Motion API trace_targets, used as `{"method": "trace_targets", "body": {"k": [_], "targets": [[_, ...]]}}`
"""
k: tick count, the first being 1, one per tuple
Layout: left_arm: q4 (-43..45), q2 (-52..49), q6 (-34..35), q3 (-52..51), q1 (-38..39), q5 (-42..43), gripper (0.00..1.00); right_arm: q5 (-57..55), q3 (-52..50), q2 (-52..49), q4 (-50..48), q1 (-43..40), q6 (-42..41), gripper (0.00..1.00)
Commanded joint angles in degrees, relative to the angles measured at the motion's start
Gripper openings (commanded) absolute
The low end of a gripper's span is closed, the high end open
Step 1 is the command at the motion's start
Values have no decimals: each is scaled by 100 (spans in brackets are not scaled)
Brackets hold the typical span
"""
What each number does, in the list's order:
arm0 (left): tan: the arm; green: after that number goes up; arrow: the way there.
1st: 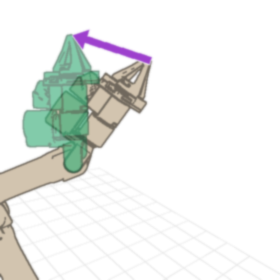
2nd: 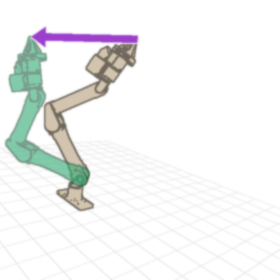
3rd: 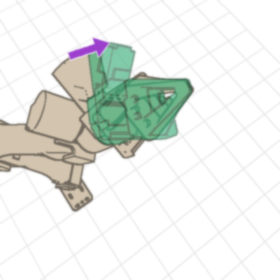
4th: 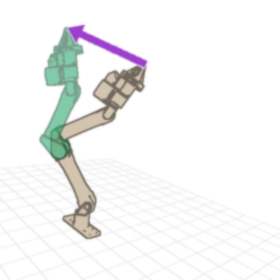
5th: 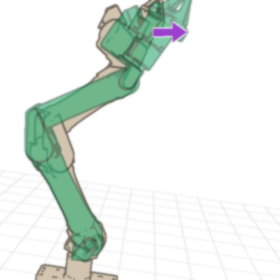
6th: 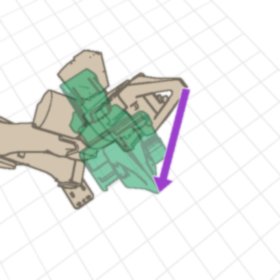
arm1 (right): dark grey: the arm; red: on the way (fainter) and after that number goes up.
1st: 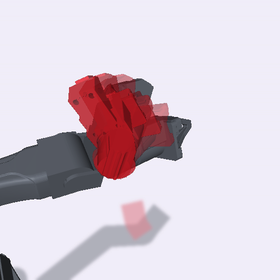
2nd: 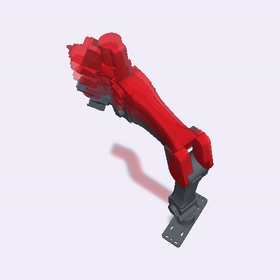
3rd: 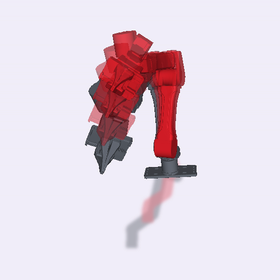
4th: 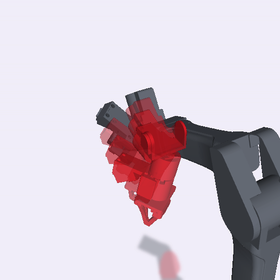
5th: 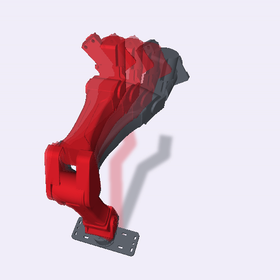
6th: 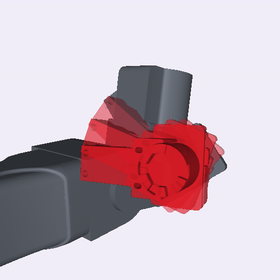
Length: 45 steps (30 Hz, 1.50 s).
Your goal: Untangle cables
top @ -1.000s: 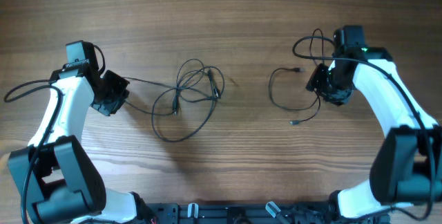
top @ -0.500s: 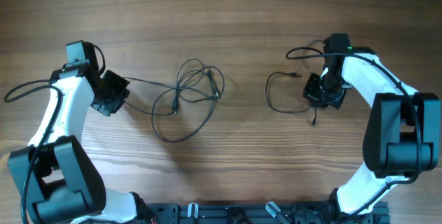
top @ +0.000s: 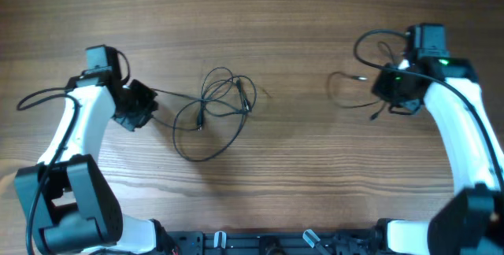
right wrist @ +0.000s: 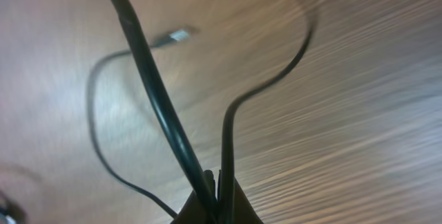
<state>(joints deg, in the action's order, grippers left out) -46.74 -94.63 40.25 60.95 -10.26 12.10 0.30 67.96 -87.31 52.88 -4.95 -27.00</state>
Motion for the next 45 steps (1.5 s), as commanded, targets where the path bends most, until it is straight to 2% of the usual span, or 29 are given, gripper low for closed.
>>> {"method": "trace_targets", "body": {"k": [1, 9, 14, 20, 23, 24, 25, 26, 27, 32, 37, 45], "targets": [[103, -22, 57, -24, 509, 223, 21, -1001, 105, 586, -63, -422, -363, 4], [662, -22, 57, -24, 1467, 210, 34, -1176, 103, 723, -1294, -1738, -114, 4], [820, -22, 55, -24, 1912, 90, 42, -1578, 96, 310, -2031, -2479, -83, 4], [844, -22, 55, -24, 2216, -46, 47, -1635, 96, -542, -3032, -3176, 122, 4], [841, -22, 55, -24, 2264, -44, 49, -1589, 96, -1014, -3029, -3366, 157, 5], [841, -22, 55, -24, 2267, -44, 49, -1497, 96, -1165, -2909, -3397, 157, 8], [844, -22, 55, -24, 2264, -48, 51, -1364, 96, -1344, -2710, -3403, 157, 19], [846, -22, 55, -24, 2264, -74, 52, -1259, 96, -1469, -2575, -3403, 153, 44], [859, -22, 57, -24, 2264, -118, 52, -1091, 96, -1585, -2472, -3401, 129, 99], [874, -22, 55, -24, 2264, -125, 52, -981, 114, -1473, -2184, -3403, -520, 100], [876, -22, 55, -24, 2264, -127, 56, -577, 116, -557, -2138, -3401, -638, 100], [890, -22, 55, -24, 2264, -125, 57, 1145, 107, 990, -1829, -3333, -577, 100]]}}
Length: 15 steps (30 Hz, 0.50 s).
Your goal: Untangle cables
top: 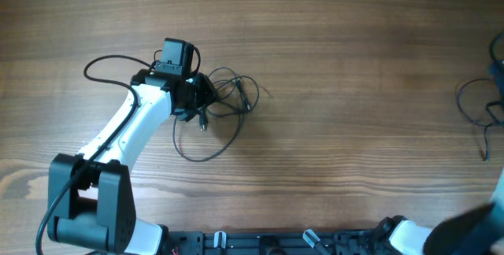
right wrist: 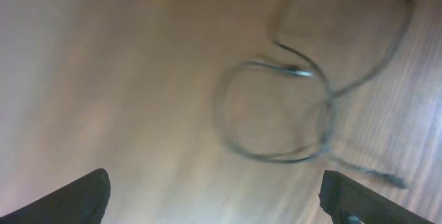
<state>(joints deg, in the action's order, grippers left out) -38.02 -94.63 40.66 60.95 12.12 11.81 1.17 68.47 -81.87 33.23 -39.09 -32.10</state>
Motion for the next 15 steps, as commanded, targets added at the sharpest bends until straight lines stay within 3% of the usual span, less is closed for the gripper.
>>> {"method": "trace_targets", "body": {"k": [1, 3, 5, 8, 12, 15], "targets": [[17, -22, 13, -24, 26, -96, 57, 1252, 52, 549, 179, 133, -68, 100], [15, -22, 13, -24, 26, -96, 55, 1563, 52, 662, 260, 258, -63, 99], [15, -22, 13, -24, 26, -96, 45, 1888, 52, 715, 409, 501, -2, 99], [-17, -22, 20, -24, 26, -70, 4, 2146, 26, 686, 649, 955, 229, 100], [22, 48, 7, -9, 52, 258, 4, 2111, -284, 627, 820, 2201, 765, 100], [420, 247, -286, 59, 63, 1344, 4, 1821, -498, 557, 717, 2804, 809, 99]]}}
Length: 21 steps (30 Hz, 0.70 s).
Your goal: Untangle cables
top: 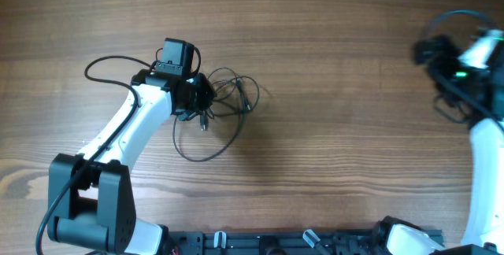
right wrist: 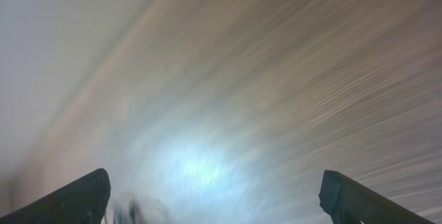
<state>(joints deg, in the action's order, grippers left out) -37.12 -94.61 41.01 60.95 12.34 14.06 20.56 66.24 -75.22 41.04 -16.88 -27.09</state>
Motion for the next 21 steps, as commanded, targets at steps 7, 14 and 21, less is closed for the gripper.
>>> {"method": "trace_targets", "body": {"k": [7, 14, 21], "targets": [[2420, 914, -1976, 68, 927, 4081, 11, -1574, -369, -229, -37, 940, -494, 100], [1777, 1084, -1971, 68, 1871, 1097, 90, -1714, -369, -232, 28, 726, -619, 100], [-20, 1084, -538, 68, 1456, -925, 100, -1735, -369, -232, 243, 726, 157, 100]]}}
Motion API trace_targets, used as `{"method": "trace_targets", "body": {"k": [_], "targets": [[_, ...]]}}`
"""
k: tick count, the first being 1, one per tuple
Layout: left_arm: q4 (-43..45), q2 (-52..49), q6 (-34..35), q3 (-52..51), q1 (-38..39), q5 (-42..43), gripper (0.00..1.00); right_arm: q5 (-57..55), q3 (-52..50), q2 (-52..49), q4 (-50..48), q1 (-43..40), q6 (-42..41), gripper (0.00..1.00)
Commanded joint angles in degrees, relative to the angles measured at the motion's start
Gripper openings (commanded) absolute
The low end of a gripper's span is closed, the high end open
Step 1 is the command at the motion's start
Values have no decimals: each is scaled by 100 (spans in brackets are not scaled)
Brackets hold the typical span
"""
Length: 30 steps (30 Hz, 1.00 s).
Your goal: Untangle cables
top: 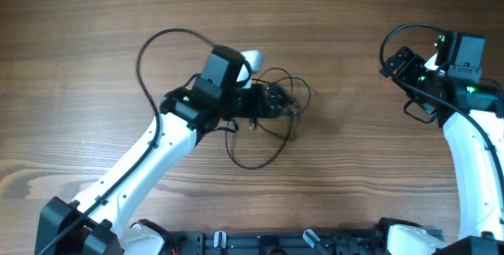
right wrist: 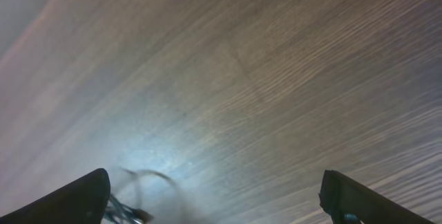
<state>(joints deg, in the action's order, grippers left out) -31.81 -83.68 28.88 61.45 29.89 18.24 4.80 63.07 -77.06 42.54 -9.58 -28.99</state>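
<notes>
A black cable tangle (top: 293, 101) lies in loose loops at the middle of the wooden table. My left gripper (top: 277, 102) sits right on its knotted part and looks shut on a strand there; the overhead view is the only one showing it. My right gripper (top: 396, 60) hovers at the far right of the table, away from the tangle. In the right wrist view, the right gripper (right wrist: 213, 186) is open with bare wood between its fingers (right wrist: 76, 200). A blurred piece of cable (right wrist: 138, 182) shows at the lower left of that view.
The left arm's own black lead (top: 157, 46) arcs above the table to the left of the tangle. The right arm's own leads (top: 409, 38) loop beside its wrist. The wooden table (top: 354, 176) fills the view.
The left gripper and the tangle with it now lie further right, near the table's middle. The right gripper has come inward from the far right edge and is still open.
My right gripper was shut on a separate black cable at the right, with the left gripper left of the tangle. Then the right gripper stood open above that cable at the far right edge, and the left gripper was at the tangle. Now the tangle has shifted right.
</notes>
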Motion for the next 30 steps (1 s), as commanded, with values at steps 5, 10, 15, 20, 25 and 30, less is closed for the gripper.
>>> {"method": "trace_targets", "body": {"k": [5, 10, 15, 20, 25, 30], "targets": [[-1836, -9, 1047, 17, -737, -1631, 100, 612, -55, -48, 105, 4, 350, 100], [-2022, -9, 2708, 17, -1231, -2197, 100, 1263, -57, -85, 79, 271, 570, 100], [-1587, -9, 3759, 17, -1644, -1943, 100, 1379, -59, -262, 90, 1069, 850, 100], [-977, -9, 3445, 17, -1744, -1615, 100, 1447, -59, -695, -146, 2124, 863, 100], [-1097, -9, 3178, 17, -1952, -1644, 100, 2166, -59, -1215, -514, 3069, 1541, 100], [-1587, -9, 3327, 17, -2616, -1631, 100, 2953, -59, -1399, -728, 3617, 2074, 100]]}}
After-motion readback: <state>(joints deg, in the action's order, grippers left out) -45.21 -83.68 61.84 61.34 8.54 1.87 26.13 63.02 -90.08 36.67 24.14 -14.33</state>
